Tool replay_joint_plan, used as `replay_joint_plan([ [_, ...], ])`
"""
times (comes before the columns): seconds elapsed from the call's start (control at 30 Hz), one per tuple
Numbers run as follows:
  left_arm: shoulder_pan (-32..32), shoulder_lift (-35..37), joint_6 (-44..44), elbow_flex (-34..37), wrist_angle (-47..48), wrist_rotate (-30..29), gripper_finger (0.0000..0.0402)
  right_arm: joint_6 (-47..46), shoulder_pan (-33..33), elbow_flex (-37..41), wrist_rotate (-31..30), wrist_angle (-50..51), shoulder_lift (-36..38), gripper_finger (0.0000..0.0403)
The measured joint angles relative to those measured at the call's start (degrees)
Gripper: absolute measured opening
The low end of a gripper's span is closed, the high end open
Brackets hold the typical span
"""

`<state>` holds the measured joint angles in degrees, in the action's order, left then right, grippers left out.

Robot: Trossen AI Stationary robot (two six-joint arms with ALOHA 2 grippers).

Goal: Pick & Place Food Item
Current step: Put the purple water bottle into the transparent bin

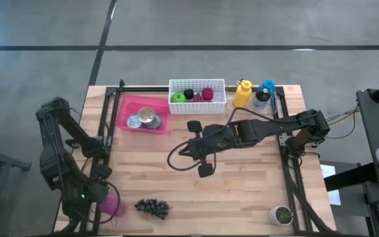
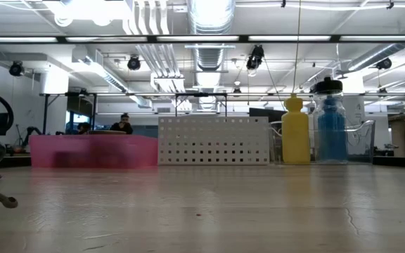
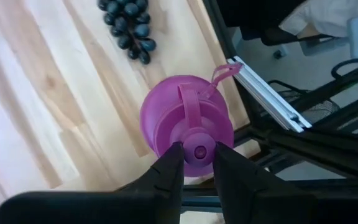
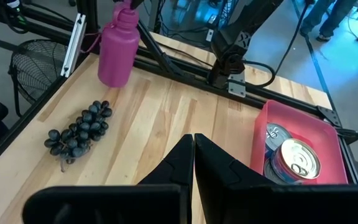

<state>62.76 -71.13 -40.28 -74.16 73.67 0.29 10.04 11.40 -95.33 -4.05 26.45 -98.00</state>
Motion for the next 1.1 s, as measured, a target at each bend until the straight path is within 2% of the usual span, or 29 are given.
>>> replay_joint_plan([
  [0.13,-1.2,1.5,0.2,0.0,0.7,-1.2,0.0078,-0.1,0.0,0.0,0.0,0.8,1.0,0.0008],
  [0.3,-5.6,3.1,5.6,-0.1,0.7,-1.8,0.0078,-1.5,0.0,0.0,0.0,2.5,3.0,0.0008],
  [0.7,-27.3,5.0,26.5,-0.2,0.8,-1.1,0.0078,-3.0,0.1,0.0,0.0,9.5,7.6,0.0008],
  [0.83,-35.0,4.7,33.7,-0.2,-0.6,1.0,0.0078,-4.4,0.1,0.0,0.0,12.5,8.8,0.0008],
  [0.97,-41.0,3.8,39.9,-0.3,-3.1,3.6,0.0078,-5.1,0.2,0.0,0.0,14.1,10.2,0.0008],
  [1.1,-45.5,1.7,43.7,-2.4,-3.8,3.8,0.0078,-5.1,0.2,0.0,0.0,15.4,11.5,0.0008],
])
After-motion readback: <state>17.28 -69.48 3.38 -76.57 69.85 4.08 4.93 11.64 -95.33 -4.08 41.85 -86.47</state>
